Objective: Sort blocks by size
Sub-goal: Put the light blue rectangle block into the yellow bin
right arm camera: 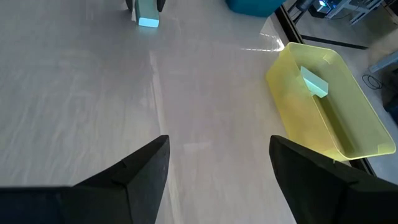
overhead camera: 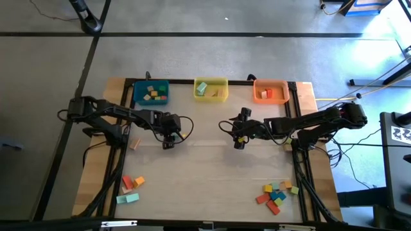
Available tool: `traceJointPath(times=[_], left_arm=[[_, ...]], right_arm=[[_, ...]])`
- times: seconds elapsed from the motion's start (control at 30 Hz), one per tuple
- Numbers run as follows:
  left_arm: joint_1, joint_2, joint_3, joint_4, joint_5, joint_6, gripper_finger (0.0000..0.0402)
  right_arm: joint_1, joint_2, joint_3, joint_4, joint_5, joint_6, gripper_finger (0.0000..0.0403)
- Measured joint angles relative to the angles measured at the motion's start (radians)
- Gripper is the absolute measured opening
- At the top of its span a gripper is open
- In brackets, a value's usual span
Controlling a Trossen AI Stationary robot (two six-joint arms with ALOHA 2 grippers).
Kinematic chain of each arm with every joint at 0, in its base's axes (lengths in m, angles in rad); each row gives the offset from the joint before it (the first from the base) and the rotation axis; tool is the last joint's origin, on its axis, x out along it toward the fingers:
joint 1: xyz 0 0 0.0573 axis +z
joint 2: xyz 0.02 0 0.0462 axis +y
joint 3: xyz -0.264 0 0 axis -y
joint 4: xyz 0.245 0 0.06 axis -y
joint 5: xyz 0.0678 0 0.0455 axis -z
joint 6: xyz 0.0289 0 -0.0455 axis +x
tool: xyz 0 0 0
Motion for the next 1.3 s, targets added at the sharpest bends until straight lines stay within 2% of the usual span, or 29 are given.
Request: traceJointPath(times=[0.13,0.37,0.53,0.67,0.8,0.93,1.13,1.3], left_arm=[[0.0,-0.002,-0.021,0.052,0.004,0.026,0.018],[0.0,-0.002,-0.021,0.073,0.002,0.061,0.0114],[0.002,-0.003,0.053,0.102,-0.02,0.056,0.0114],[0.004,-0.005,0.132,0.181,-0.089,0.072,0.0133],[0.041,-0.008,0.17,0.38,-0.183,0.108,0.0134],[0.102,-0.004,0.17,0.605,-0.185,0.121,0.0126],[0.214,0.026,0.17,0.765,-0.183,0.157,0.0128],[0.293,0.11,0.17,0.922,-0.159,0.134,0.0129]], right_arm=[[0.0,0.0,0.0,0.0,0.0,0.0,0.0276],[0.0,0.0,0.0,0.0,0.0,0.0,0.0276],[0.0,0.0,0.0,0.0,0.0,0.0,0.0276],[0.0,0.0,0.0,0.0,0.0,0.0,0.0276],[0.0,0.0,0.0,0.001,0.0,-0.003,0.0276],[0.0,0.001,0.0,0.005,0.0,-0.01,0.0276],[0.0,0.001,0.0,0.014,0.0,-0.014,0.0276],[0.0,0.002,0.0,0.054,-0.006,-0.044,0.0276]])
